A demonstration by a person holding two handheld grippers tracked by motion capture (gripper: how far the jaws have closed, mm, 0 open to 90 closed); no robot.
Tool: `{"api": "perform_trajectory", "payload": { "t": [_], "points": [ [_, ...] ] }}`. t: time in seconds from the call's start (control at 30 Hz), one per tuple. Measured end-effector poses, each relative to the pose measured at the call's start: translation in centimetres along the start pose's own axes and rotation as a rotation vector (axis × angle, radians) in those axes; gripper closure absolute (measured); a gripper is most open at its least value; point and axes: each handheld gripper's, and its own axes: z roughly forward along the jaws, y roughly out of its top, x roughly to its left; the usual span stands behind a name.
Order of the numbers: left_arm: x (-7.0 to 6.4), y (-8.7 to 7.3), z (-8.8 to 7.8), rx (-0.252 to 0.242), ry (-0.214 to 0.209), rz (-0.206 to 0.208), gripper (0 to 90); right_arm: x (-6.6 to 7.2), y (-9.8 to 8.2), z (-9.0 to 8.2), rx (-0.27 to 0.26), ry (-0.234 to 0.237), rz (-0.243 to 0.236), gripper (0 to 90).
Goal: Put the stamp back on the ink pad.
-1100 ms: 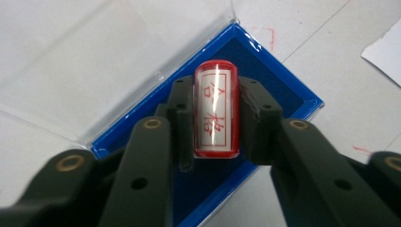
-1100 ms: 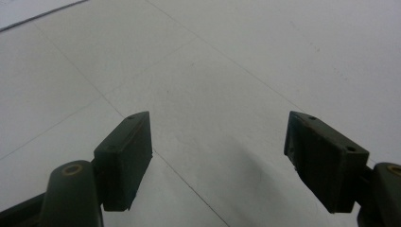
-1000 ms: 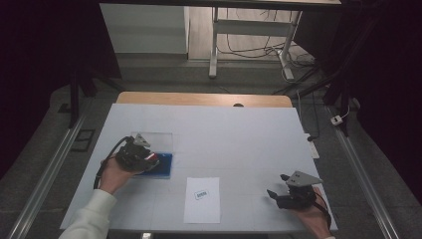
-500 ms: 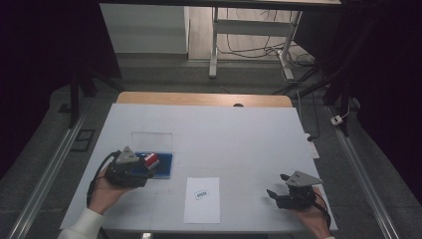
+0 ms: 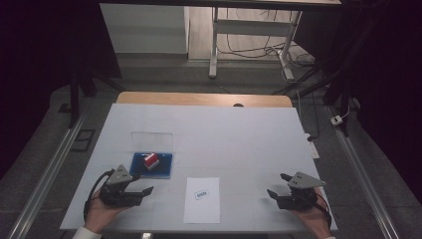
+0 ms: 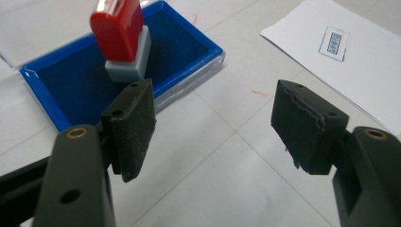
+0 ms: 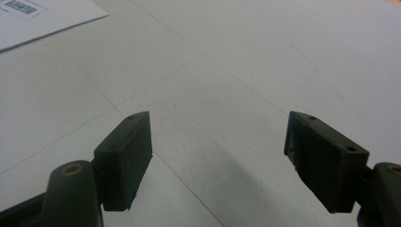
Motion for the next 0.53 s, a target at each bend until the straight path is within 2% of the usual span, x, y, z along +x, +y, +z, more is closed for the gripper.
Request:
{"api": "perform_trajectory", "payload": {
  "t": [0.2, 0.53],
  "points": [
    [0.15, 0.04, 0.26, -0.004, 0.003, -0.004, 31.6, 0.1, 0.02, -0.31, -0.02, 0.014, -0.012, 23.8],
    [0.3, 0.03, 0.37, -0.004, 0.007, -0.007, 31.7, 0.33, 0.03, -0.38, -0.017, 0.02, -0.03, 24.0]
  ]
}}
